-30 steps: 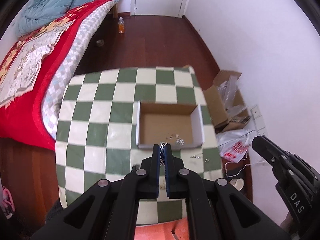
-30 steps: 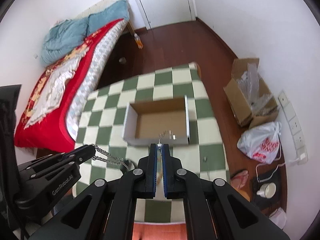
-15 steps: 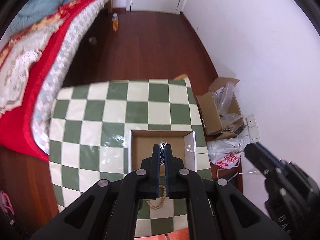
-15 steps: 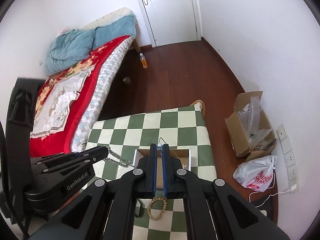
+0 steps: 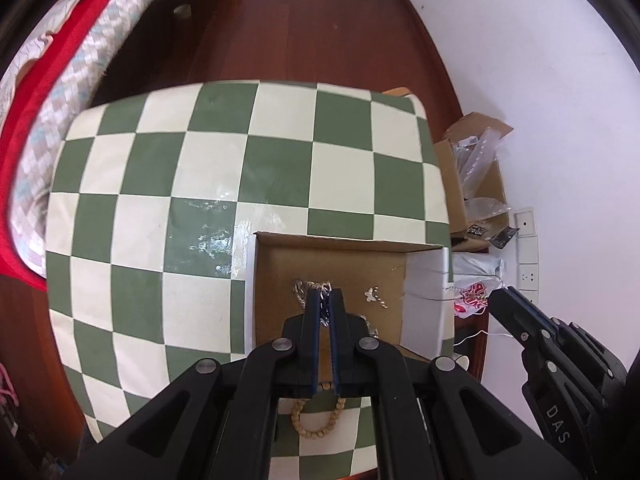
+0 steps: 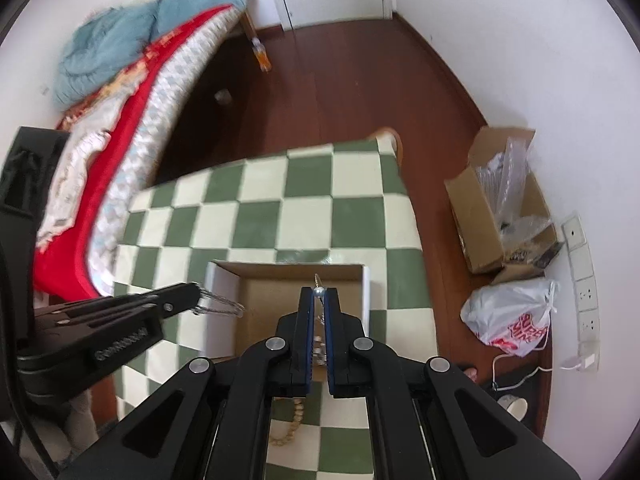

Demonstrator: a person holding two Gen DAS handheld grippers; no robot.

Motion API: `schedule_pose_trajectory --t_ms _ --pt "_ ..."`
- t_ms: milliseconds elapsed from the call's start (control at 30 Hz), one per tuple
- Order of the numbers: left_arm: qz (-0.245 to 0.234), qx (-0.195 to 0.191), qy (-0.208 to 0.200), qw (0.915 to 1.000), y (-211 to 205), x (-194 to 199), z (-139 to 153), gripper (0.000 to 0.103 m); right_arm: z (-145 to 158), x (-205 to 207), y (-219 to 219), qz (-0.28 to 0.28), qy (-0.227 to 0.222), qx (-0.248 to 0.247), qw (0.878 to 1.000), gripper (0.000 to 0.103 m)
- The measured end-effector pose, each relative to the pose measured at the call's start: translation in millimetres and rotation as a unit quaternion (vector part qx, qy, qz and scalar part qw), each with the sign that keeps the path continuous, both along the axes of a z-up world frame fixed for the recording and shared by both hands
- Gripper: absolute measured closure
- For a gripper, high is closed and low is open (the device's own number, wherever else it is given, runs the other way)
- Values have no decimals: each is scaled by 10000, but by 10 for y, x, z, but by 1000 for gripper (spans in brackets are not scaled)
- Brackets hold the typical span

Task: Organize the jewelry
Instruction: 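Carry both held pieces over the white box and open both grippers, then move the left gripper to the black watch band while the right reaches a long silver necklace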

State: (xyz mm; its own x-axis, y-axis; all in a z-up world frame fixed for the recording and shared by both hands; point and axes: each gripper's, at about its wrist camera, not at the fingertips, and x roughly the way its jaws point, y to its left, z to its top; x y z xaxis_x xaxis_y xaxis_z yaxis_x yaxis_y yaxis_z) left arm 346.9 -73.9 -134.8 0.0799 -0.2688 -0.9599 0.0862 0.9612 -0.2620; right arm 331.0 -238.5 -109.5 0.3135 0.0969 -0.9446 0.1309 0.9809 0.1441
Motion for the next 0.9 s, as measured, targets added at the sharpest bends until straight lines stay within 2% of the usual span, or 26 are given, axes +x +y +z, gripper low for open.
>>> schedule_pose_trajectory --t_ms 133,267,333,367,400,433,467,500,533,567,700,800,900 --pt "58 -11 157 9999 10 85 -141 100 -290 113 -50 17 261 76 9996 98" --pt "64 164 34 9998 12 118 -103 94 -496 203 -69 57 550 348 9979 98" --pt "100 270 -119 9995 32 132 -49 69 -534 220 -73 57 615 364 9974 97" --pt "128 383 -252 9989 46 130 -10 31 -570 230 -77 70 698 431 9966 97" --pt "150 484 -384 9980 70 129 19 10 -609 239 -80 61 804 432 9958 97" --pt "169 588 -555 9966 89 118 60 10 -640 237 -78 65 885 423 9952 89" --pt "175 728 -724 9946 107 89 107 9 -651 228 -79 67 926 391 9949 66" --pt "167 816 -775 9935 127 78 117 6 -667 211 -72 67 968 277 9949 52" --pt "157 937 -810 9922 146 62 119 4 -669 184 -68 77 985 244 9948 29" --pt "162 1017 -862 9910 168 49 118 2 -671 164 -63 89 1008 164 9947 14" --pt "260 1278 -1044 9860 276 -48 95 1 -676 84 -2 136 977 -220 9949 13" --pt "314 1354 -1206 9829 324 -144 94 0 -679 26 70 180 889 -521 9945 5" --pt "332 1452 -1502 9774 328 -252 112 0 -686 -33 127 176 779 -720 9942 4"
